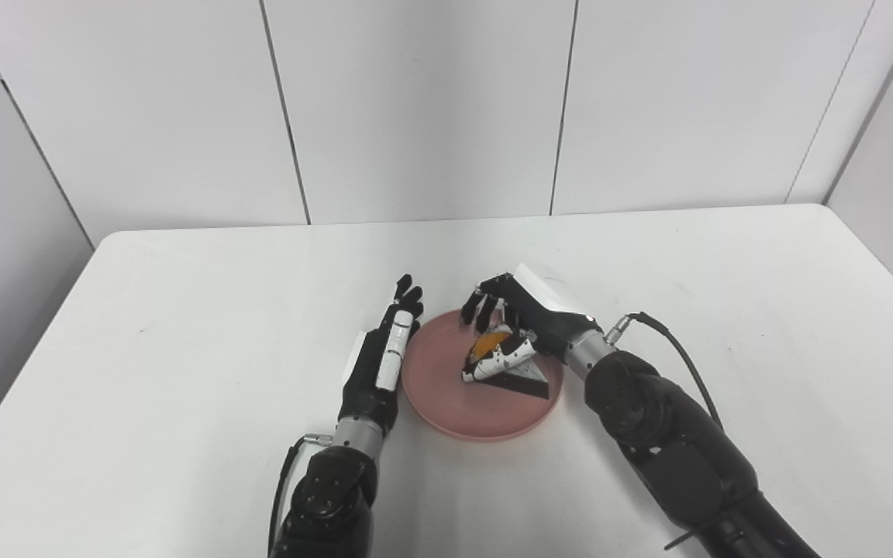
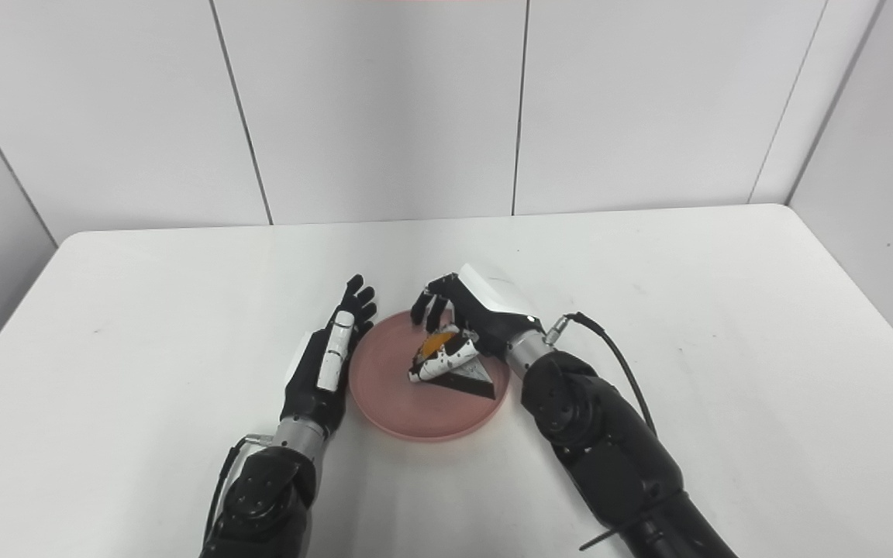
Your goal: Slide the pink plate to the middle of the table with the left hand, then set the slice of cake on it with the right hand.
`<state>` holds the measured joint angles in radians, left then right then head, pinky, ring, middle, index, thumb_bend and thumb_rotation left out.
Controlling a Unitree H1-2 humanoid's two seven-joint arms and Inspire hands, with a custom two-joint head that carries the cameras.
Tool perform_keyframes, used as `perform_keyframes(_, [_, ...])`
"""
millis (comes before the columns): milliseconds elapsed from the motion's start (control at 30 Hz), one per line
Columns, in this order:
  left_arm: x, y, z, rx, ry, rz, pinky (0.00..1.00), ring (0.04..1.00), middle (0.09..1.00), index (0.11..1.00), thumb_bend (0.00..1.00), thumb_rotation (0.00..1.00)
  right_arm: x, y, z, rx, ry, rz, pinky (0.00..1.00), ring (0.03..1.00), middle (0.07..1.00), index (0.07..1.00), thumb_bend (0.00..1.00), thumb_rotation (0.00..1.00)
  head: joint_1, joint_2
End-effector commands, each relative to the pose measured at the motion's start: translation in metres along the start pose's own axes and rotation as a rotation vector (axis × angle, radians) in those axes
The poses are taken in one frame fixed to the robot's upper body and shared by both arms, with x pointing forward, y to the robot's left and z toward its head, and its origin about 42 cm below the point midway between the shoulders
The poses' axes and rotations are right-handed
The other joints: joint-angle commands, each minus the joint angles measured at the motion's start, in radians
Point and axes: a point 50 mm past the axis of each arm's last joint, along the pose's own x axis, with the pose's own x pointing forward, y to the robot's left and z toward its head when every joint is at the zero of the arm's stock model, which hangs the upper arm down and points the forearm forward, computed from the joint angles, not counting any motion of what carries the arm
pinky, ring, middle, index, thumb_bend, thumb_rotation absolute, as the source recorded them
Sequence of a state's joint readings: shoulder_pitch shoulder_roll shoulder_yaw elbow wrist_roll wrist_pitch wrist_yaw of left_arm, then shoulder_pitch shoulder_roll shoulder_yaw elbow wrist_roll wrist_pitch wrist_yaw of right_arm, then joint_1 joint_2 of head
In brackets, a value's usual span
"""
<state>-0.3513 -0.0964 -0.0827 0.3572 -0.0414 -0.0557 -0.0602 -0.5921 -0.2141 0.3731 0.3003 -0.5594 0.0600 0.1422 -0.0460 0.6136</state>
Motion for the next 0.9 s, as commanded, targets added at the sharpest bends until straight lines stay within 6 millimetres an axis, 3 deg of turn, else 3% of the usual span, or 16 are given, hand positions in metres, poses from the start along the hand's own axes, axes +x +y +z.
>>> perform_keyframes(0, [0.001,-0.02,-0.001,-0.006,0.015,-0.05,0.99,0.979,0.979,0.987,0.59,1.0,0.009,-0.013,0.019,-0.013,-0.059,-0.029,0.16,0.225,0.443,0.484,0.52,0.0,0.003,-0.001])
perform_keyframes(67, [0.001,-0.021,-0.001,-0.005,0.019,-0.049,0.99,0.979,0.98,0.986,0.59,1.0,0.008,-0.011,0.017,-0.014,-0.06,-0.023,0.15,0.219,0.461,0.481,0.52,0.0,0.003,-0.001])
perform_keyframes(133, [0.001,-0.021,-0.001,-0.014,0.018,-0.05,0.98,0.979,0.979,0.985,0.59,1.0,0.006,-0.009,0.014,-0.016,-0.064,-0.014,0.17,0.248,0.403,0.503,0.51,0.0,0.003,0.002])
perform_keyframes(200, [0.0,-0.021,0.0,-0.02,0.015,-0.054,0.99,0.986,0.987,0.989,0.58,1.0,0.004,-0.008,0.011,-0.017,-0.074,0.002,0.17,0.244,0.457,0.487,0.52,0.0,0.001,0.005])
perform_keyframes(267, [0.0,-0.02,0.001,-0.019,0.012,-0.06,0.99,0.99,0.992,0.99,0.58,1.0,0.0,-0.009,0.01,-0.024,-0.086,0.018,0.33,0.424,0.467,0.506,0.52,0.0,0.002,0.005])
perform_keyframes(333, [-0.001,-0.02,0.002,-0.018,0.008,-0.062,1.0,0.994,0.998,0.995,0.58,1.0,-0.006,-0.014,0.011,-0.035,-0.1,0.024,0.41,0.5,0.478,0.508,0.52,0.0,0.003,0.005])
perform_keyframes(367, [-0.001,-0.019,0.002,-0.017,0.005,-0.061,0.98,0.994,0.999,0.995,0.57,1.0,-0.009,-0.016,0.012,-0.039,-0.106,0.025,0.46,0.544,0.592,0.638,0.56,0.25,0.003,0.005])
perform_keyframes(467, [-0.001,-0.019,0.002,-0.004,-0.001,-0.062,0.97,0.996,1.0,0.998,0.57,1.0,-0.024,-0.023,0.013,-0.002,-0.108,0.019,0.56,0.659,0.727,0.762,0.62,0.49,0.013,0.004])
perform_keyframes(500, [-0.001,-0.019,0.002,0.0,-0.003,-0.062,0.97,0.997,1.0,0.998,0.57,1.0,-0.027,-0.024,0.014,0.014,-0.107,0.018,0.65,0.762,0.814,0.816,0.64,0.56,0.013,0.004])
perform_keyframes(700, [-0.004,-0.017,0.004,-0.008,0.007,-0.051,0.97,0.99,0.994,0.989,0.6,1.0,-0.047,-0.029,0.007,0.113,-0.148,-0.006,0.79,0.917,0.95,0.936,0.65,0.72,0.043,0.008])
perform_keyframes(867, [-0.006,-0.013,0.008,-0.011,0.023,-0.043,0.99,0.987,0.984,0.983,0.61,1.0,-0.06,-0.031,-0.002,0.178,-0.165,-0.056,0.85,0.966,0.996,0.984,0.64,0.77,0.075,0.019])
